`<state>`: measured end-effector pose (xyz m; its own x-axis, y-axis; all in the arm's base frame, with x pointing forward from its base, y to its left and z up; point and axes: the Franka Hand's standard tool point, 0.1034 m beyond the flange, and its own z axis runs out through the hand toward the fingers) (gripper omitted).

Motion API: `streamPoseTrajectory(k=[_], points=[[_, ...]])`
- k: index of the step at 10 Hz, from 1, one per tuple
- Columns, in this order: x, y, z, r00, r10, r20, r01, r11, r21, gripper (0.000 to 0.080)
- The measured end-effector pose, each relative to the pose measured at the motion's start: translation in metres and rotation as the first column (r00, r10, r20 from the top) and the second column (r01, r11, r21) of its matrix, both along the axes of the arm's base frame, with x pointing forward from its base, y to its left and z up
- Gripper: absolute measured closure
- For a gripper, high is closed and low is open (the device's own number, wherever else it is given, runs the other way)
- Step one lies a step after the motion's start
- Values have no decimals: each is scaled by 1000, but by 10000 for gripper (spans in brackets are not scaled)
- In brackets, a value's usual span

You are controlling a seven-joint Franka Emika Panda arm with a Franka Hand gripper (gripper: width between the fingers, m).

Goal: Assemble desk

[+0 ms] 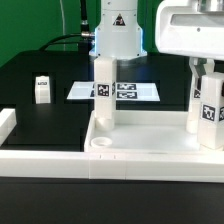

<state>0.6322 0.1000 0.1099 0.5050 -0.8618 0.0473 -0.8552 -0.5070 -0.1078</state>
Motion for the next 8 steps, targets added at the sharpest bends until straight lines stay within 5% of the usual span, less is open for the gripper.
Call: streamPoseTrajectory(k=[5,6,7,8], points=[[0,2,0,961,-278,-11,278,960,42,475],[0,3,0,960,-279,-12,279,959,44,342],[0,3,0,969,-245,-10,245,969,40,342],[1,3,1,978,-206,-6,206,978,36,196]])
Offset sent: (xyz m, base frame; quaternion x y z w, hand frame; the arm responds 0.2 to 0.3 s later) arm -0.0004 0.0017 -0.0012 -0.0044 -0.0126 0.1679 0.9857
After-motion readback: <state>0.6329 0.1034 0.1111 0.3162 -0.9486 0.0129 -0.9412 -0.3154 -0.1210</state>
